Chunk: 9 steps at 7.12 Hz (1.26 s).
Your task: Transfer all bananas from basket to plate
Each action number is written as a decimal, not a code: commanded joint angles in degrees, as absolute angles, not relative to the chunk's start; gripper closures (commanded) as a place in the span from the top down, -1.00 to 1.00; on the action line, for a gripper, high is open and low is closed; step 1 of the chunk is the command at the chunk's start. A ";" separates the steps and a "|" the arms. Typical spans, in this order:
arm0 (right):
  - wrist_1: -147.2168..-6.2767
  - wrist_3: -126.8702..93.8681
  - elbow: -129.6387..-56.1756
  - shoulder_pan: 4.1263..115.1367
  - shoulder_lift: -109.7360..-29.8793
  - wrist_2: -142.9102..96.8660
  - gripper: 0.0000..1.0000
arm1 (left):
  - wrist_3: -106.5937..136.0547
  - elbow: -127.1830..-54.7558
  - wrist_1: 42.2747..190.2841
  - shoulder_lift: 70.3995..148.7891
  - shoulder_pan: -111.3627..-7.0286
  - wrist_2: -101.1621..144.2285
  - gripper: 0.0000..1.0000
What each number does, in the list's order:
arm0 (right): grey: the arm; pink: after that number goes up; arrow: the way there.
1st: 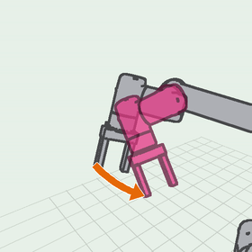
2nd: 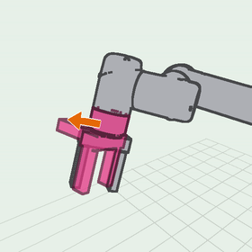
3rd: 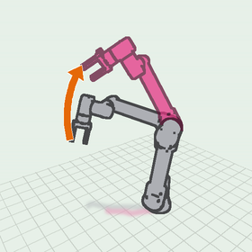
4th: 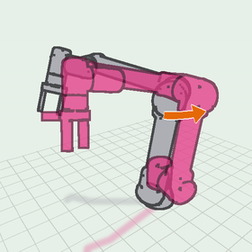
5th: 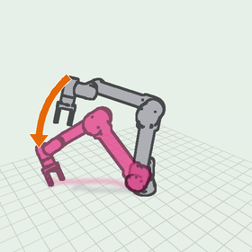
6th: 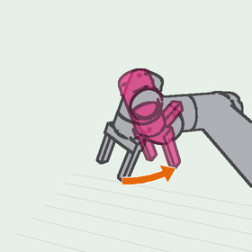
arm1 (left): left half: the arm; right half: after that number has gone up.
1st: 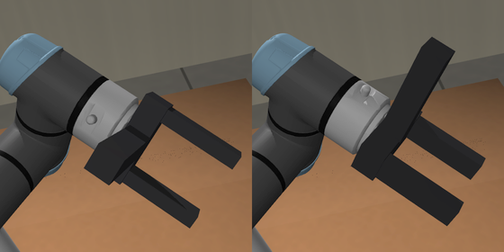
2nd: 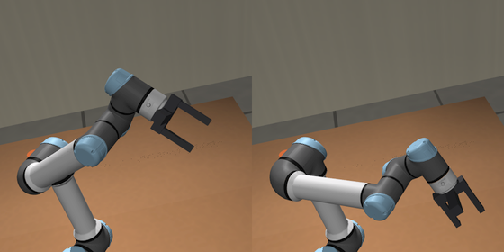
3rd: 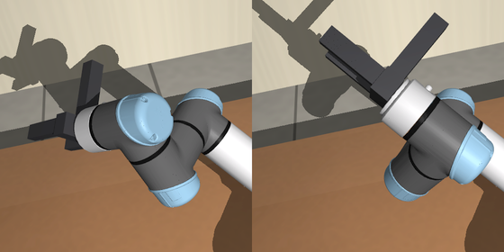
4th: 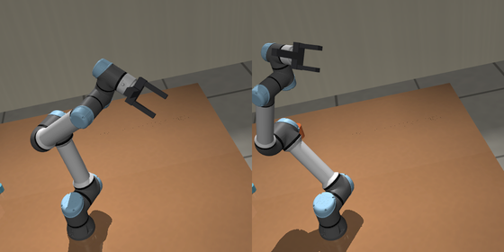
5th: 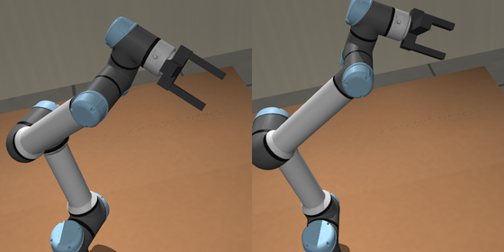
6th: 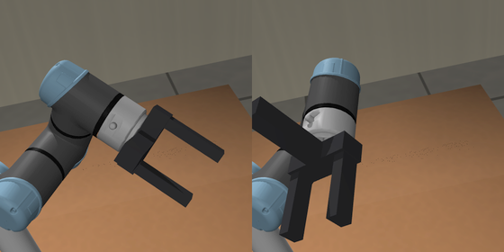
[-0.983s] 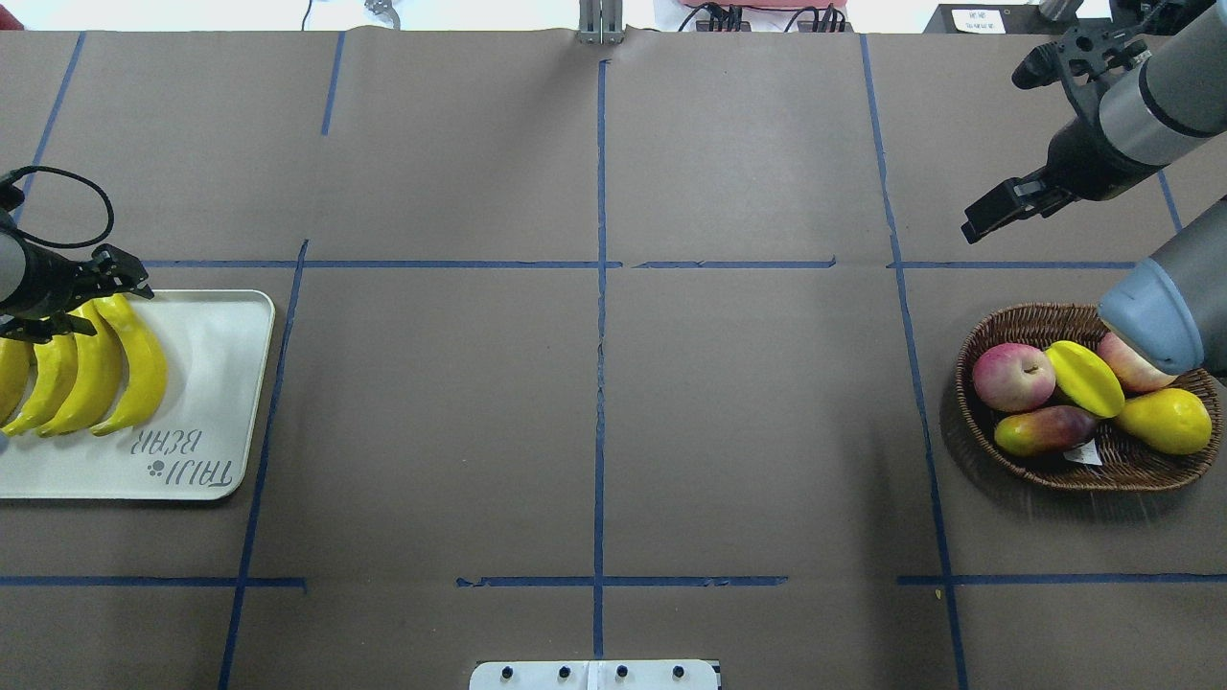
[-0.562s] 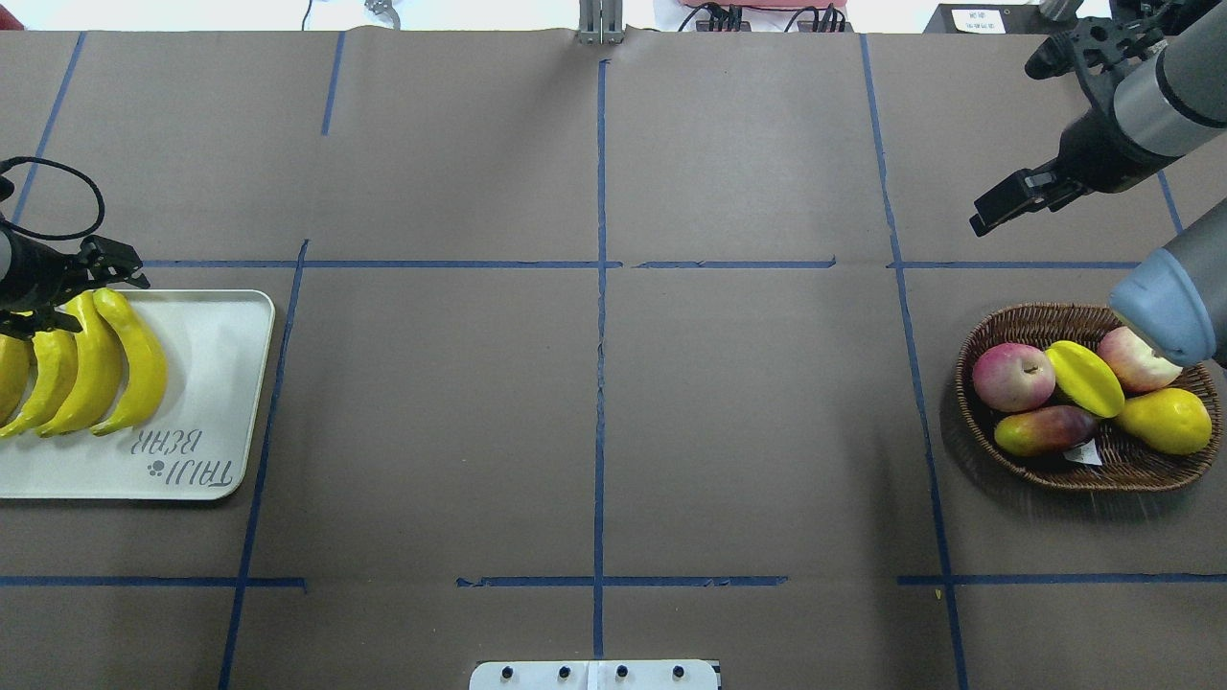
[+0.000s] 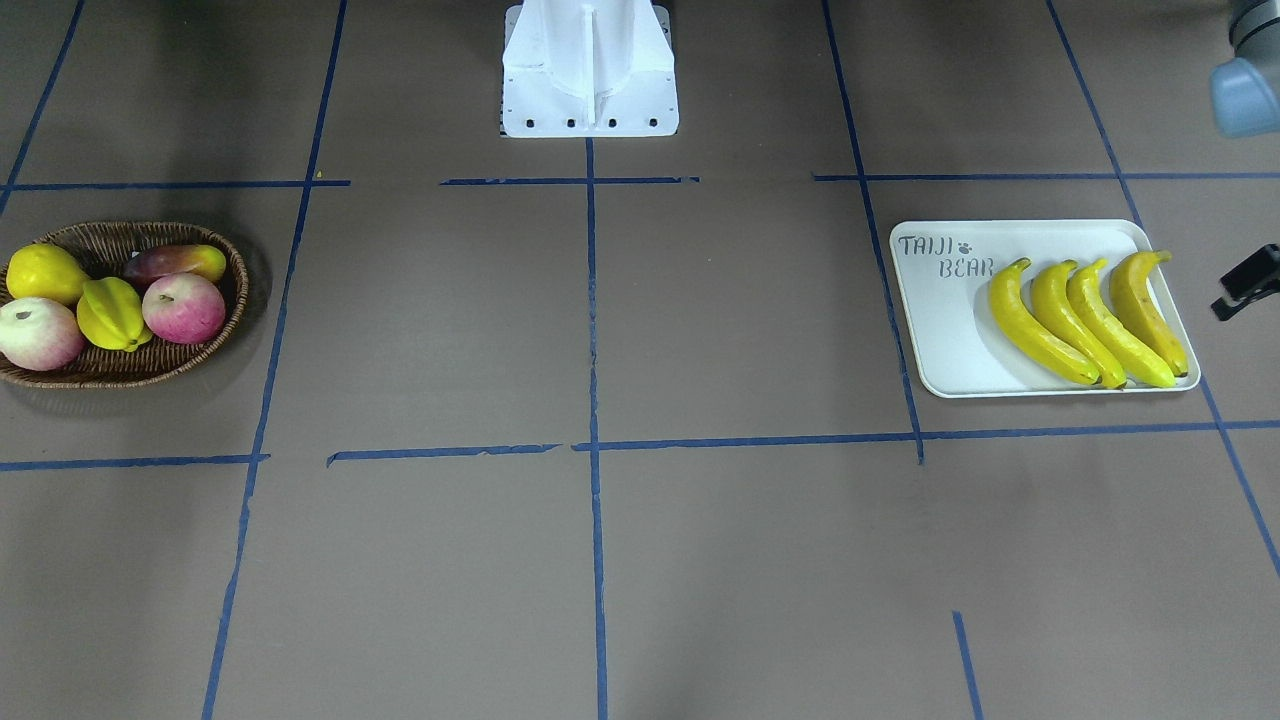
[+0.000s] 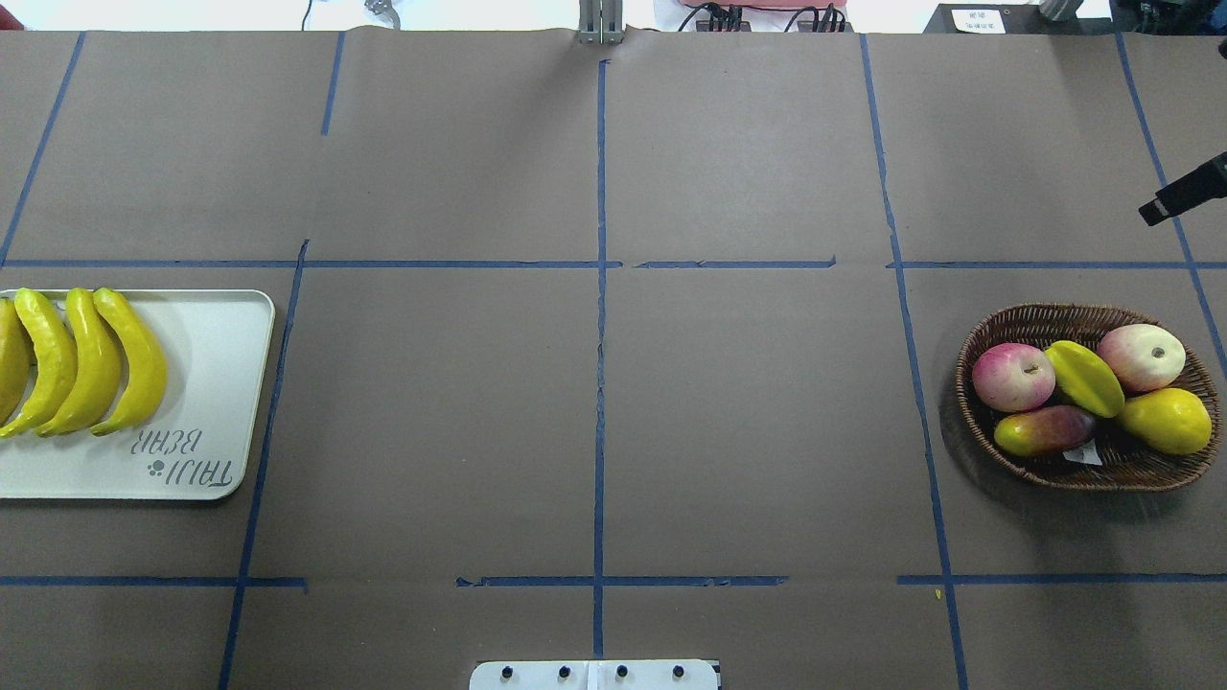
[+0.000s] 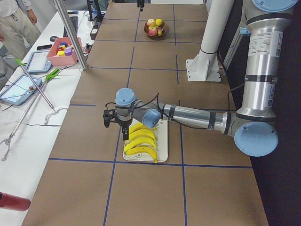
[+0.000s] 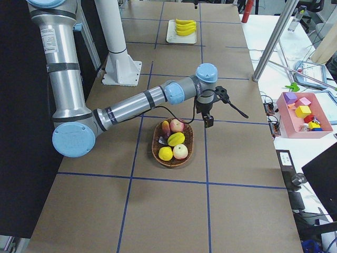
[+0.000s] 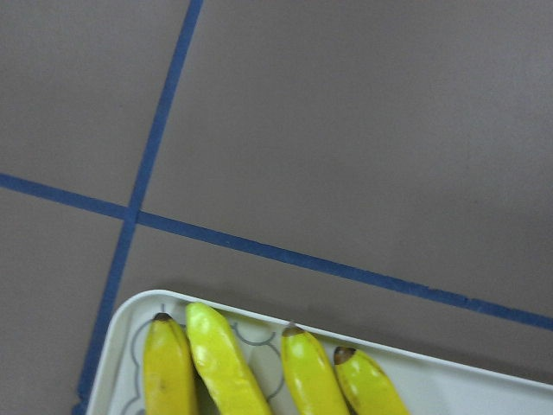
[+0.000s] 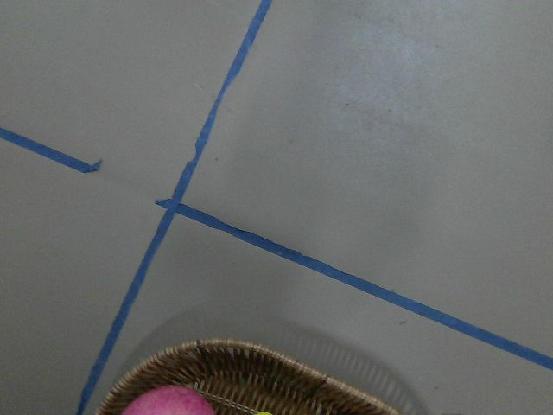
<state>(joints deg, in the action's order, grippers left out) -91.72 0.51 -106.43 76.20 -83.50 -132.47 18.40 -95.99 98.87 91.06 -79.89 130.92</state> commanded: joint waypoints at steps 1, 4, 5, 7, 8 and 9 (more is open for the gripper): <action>-95.69 12.34 -103.64 82.67 -84.64 -132.97 0.98 | -2.23 -95.89 85.92 91.23 -86.28 131.13 1.00; -95.37 24.52 -90.99 90.08 -84.55 -135.97 0.98 | -4.29 -96.23 85.17 88.78 -89.47 138.43 1.00; -95.45 23.56 -90.36 91.13 -85.94 -135.97 0.98 | -7.18 -96.33 85.08 87.90 -89.47 138.25 1.00; -95.36 18.57 -89.65 92.55 -86.40 -135.70 0.96 | -7.65 -95.37 85.08 87.72 -90.52 137.90 1.00; -95.36 18.11 -89.74 92.64 -86.48 -135.70 0.98 | -7.65 -95.54 85.77 87.37 -91.14 135.12 1.00; -95.27 18.02 -89.74 92.64 -86.40 -135.70 0.98 | -7.65 -96.58 85.69 87.36 -91.14 131.00 1.00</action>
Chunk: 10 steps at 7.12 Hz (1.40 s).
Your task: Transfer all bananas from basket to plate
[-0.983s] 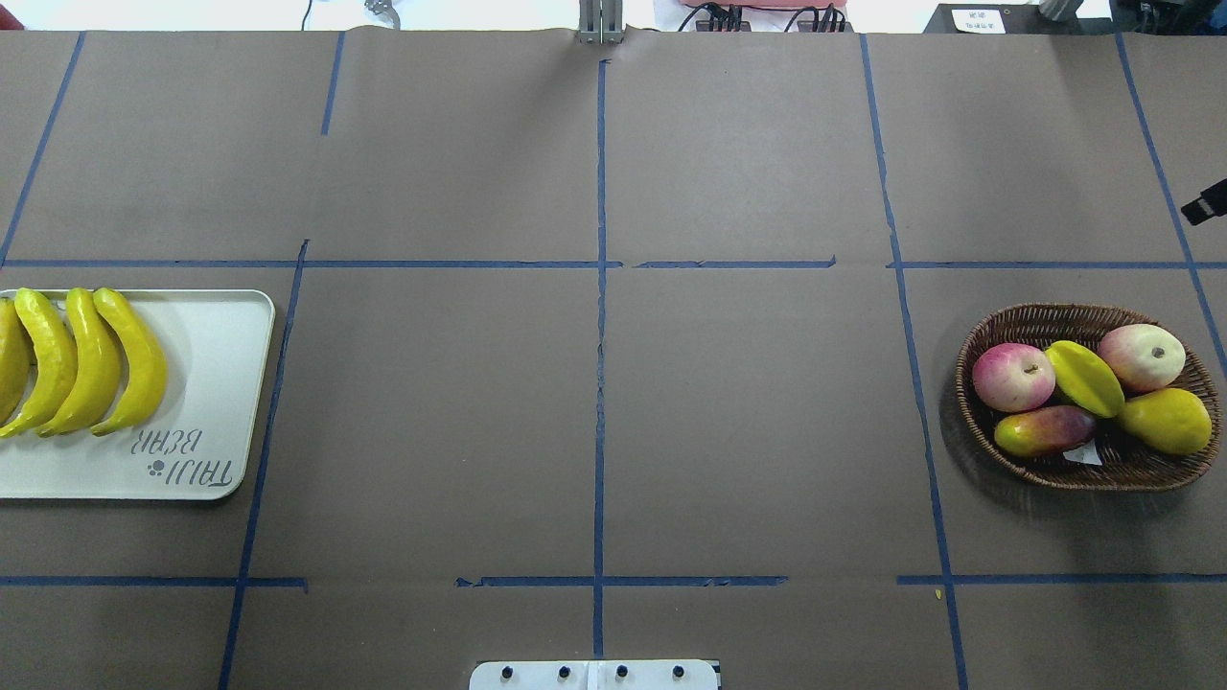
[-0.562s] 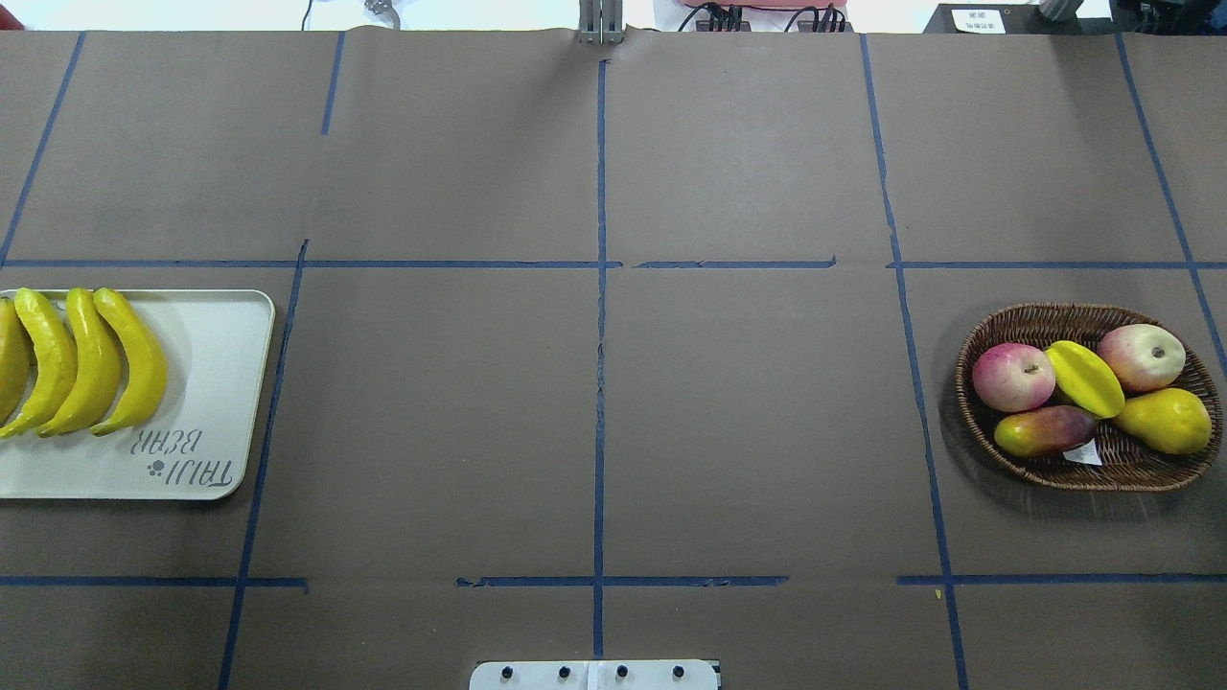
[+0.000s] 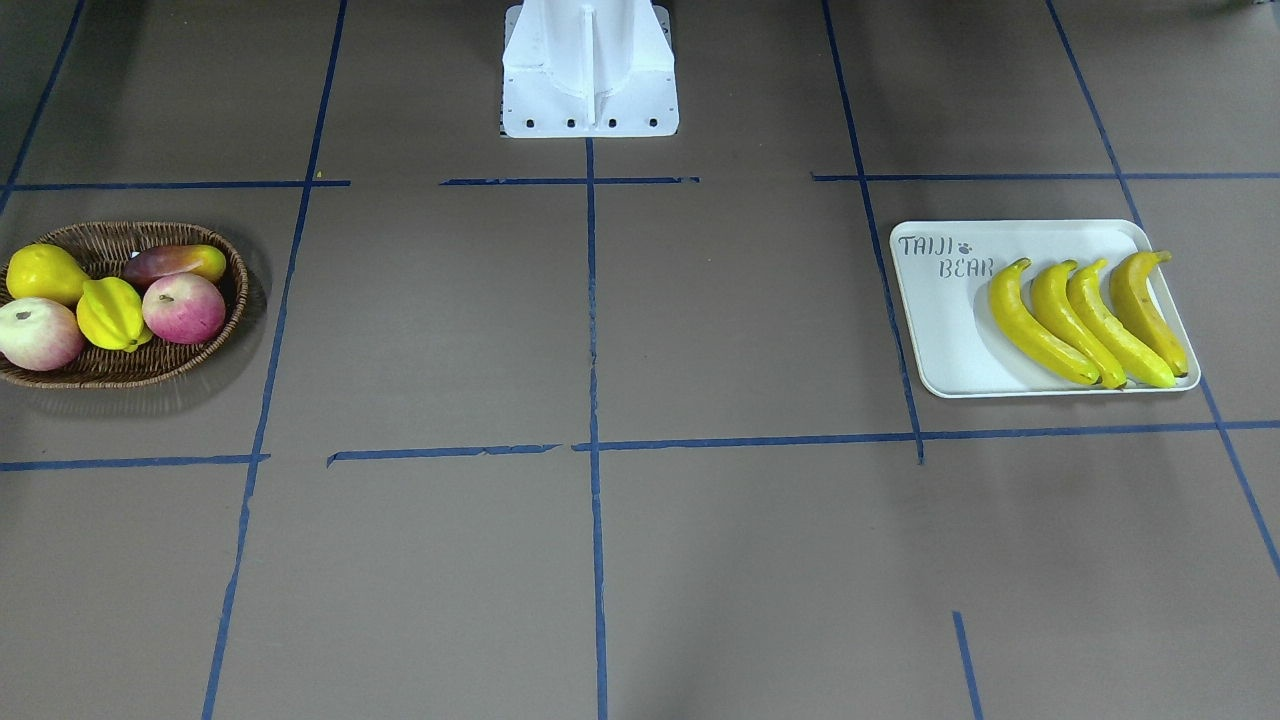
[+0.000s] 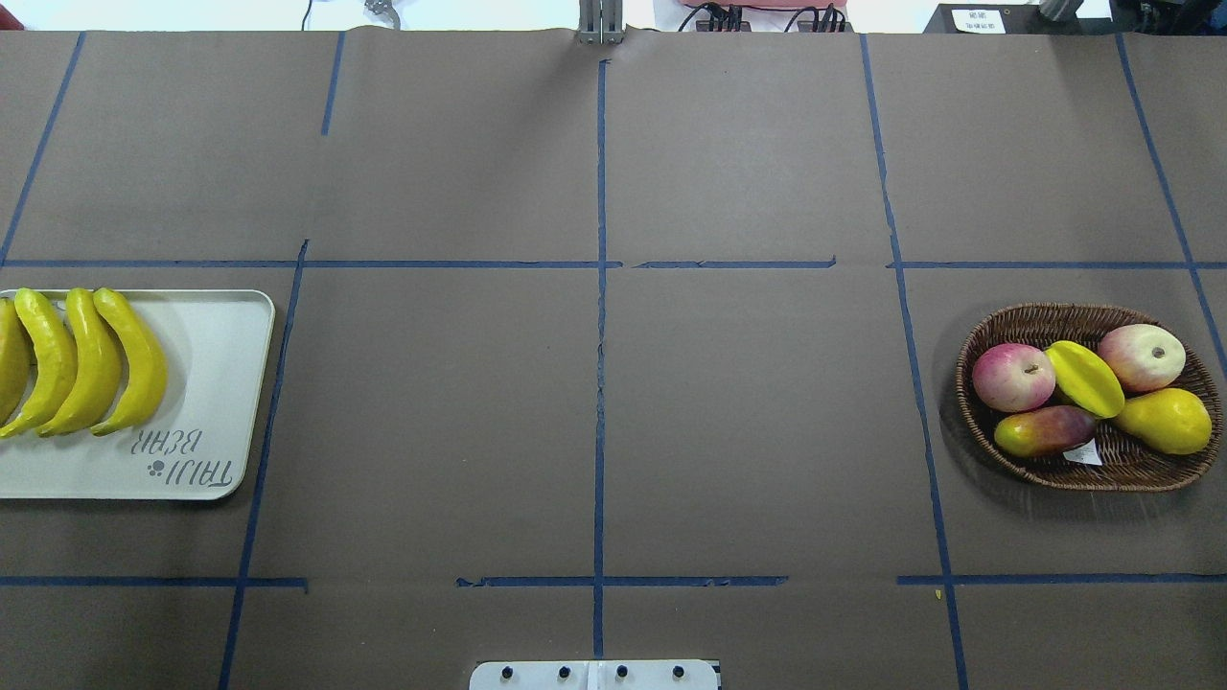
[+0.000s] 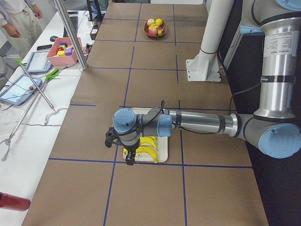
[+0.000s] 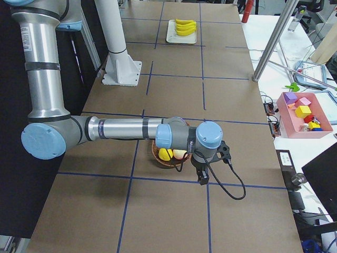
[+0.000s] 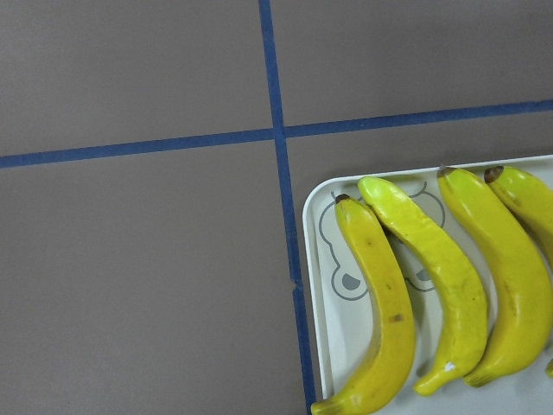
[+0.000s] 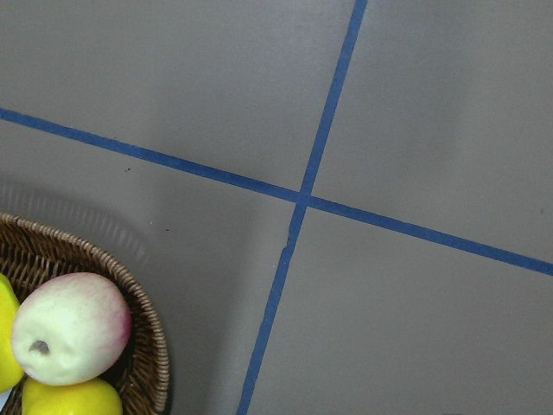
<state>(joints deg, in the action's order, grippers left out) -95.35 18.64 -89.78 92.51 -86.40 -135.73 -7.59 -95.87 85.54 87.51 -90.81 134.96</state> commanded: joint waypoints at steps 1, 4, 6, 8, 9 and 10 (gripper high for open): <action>-95.36 17.93 -89.74 92.64 -86.57 -135.70 0.99 | -7.21 -96.59 85.52 87.28 -91.14 131.57 1.00; -95.36 17.93 -89.82 92.64 -86.92 -135.70 0.99 | -3.02 -95.80 85.77 87.28 -90.97 137.35 1.00; -95.36 18.10 -89.65 92.64 -87.01 -135.79 0.99 | -2.90 -95.37 85.96 87.19 -90.62 136.67 1.00; -95.27 18.11 -89.65 92.64 -87.19 -136.05 0.99 | -3.16 -96.06 85.87 86.31 -90.53 136.76 1.00; -95.27 18.11 -89.74 92.64 -87.45 -136.14 0.99 | -3.34 -96.50 86.04 85.79 -90.53 137.19 1.00; -95.19 18.11 -89.74 92.64 -87.54 -136.14 0.99 | -3.34 -96.59 86.04 85.87 -90.01 137.11 1.00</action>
